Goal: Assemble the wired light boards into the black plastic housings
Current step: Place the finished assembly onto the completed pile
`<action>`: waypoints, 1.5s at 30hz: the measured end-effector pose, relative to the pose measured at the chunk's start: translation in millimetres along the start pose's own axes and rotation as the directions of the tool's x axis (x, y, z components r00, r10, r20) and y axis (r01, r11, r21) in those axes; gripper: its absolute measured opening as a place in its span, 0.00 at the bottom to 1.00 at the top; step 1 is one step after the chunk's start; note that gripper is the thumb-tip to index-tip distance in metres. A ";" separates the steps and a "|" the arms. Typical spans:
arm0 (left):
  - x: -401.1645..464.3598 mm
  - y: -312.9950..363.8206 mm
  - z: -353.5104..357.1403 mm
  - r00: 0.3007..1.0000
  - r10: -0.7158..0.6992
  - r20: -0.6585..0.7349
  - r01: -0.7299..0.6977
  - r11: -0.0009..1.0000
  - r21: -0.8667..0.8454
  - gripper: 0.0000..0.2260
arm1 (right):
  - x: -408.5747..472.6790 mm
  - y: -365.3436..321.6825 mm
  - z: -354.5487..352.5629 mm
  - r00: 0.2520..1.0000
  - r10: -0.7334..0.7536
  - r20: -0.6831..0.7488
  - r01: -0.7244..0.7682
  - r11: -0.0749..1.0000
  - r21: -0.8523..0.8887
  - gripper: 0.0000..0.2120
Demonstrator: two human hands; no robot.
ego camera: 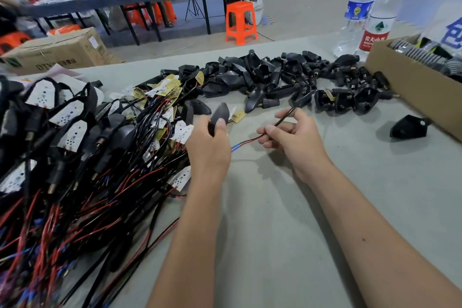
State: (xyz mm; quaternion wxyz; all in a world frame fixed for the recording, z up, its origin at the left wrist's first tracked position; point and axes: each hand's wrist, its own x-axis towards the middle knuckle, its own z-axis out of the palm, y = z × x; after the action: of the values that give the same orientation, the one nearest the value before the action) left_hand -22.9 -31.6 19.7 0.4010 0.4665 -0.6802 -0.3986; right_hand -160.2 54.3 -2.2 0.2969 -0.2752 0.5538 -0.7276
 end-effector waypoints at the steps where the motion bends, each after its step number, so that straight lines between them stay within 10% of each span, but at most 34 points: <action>1: -3.9 -4.2 -1.9 1.000 -0.020 0.007 0.020 1.000 0.005 0.14 | -1.3 -0.2 0.3 1.000 0.009 0.008 -0.009 0.999 0.043 0.10; 8: -6.0 -21.6 -22.8 0.994 0.108 -0.005 -0.108 0.990 0.088 0.04 | -4.7 -0.8 2.4 0.999 -0.018 -0.044 0.027 0.979 0.200 0.08; 28: -6.8 -26.4 -14.7 0.960 0.210 0.186 -0.206 0.978 -0.044 0.29 | 5.5 21.2 -0.8 0.958 -0.089 -0.272 0.070 0.995 -0.077 0.13; 45: -4.8 -28.9 -11.7 0.960 0.217 0.178 -0.203 0.975 -0.092 0.18 | -0.6 13.5 4.2 0.996 -0.063 -0.056 0.064 0.998 0.018 0.13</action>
State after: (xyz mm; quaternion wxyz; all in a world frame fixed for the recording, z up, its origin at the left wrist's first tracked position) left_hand -2.0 -36.1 -3.4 0.3922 0.3373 -0.7454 -0.4204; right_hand -155.0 49.2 -14.3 0.2610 -0.2692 0.5456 -0.7495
